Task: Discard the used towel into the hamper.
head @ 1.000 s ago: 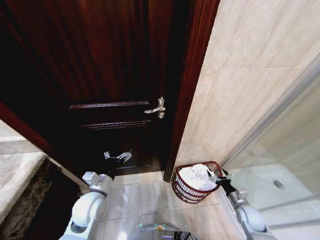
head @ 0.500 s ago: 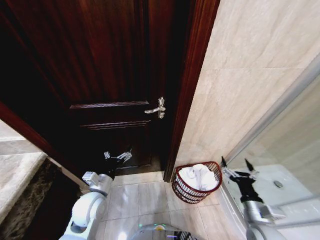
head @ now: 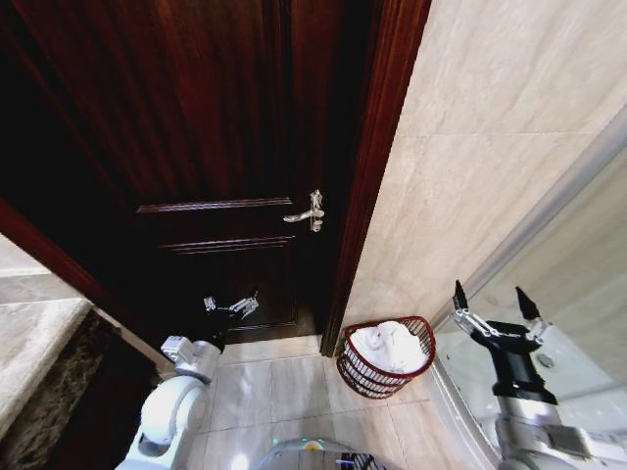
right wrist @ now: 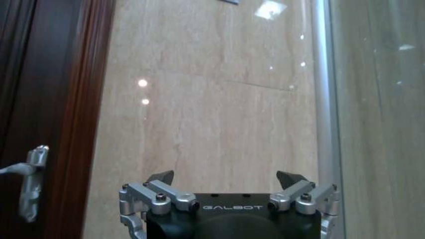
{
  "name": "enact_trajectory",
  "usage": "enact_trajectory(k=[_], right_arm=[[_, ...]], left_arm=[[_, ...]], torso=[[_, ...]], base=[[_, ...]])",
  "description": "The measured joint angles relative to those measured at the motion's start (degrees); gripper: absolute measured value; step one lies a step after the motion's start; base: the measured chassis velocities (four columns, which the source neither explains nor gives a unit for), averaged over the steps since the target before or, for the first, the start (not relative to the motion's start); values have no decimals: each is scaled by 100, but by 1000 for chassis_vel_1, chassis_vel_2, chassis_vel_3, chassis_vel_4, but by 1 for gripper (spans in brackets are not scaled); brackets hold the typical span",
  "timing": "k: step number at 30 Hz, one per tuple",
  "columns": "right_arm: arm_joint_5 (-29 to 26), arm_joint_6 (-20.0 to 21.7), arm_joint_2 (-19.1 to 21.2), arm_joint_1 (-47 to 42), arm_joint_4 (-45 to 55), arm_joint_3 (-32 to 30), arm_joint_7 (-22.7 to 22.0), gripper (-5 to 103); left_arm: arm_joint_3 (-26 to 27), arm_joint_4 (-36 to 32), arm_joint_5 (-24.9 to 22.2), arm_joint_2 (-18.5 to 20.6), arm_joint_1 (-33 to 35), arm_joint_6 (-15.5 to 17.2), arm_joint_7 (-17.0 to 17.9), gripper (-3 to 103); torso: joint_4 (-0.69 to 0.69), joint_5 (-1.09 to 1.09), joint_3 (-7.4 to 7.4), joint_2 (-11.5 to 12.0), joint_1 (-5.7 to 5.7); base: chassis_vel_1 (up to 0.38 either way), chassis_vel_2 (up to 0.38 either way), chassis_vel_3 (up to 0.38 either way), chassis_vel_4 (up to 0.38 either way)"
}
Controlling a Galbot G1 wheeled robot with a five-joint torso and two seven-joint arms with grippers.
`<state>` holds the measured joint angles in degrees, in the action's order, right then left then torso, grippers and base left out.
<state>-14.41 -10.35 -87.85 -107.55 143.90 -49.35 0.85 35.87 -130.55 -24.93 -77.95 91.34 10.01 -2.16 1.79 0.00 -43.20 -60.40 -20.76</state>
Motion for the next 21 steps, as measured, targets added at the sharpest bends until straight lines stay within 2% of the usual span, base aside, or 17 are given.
enact_trajectory(k=[6,21], right_arm=[[-53,-97,-119,43,-251,29,-146,100],[-54,-129,-79,-27,-379,121,-185,100]], left_arm=[[0,0,0,0,0,0,0,100],[0,0,0,0,0,0,0,100]], torso=[[0,0,0,0,0],[0,0,0,0,0]], base=[[0,0,0,0],[0,0,0,0]])
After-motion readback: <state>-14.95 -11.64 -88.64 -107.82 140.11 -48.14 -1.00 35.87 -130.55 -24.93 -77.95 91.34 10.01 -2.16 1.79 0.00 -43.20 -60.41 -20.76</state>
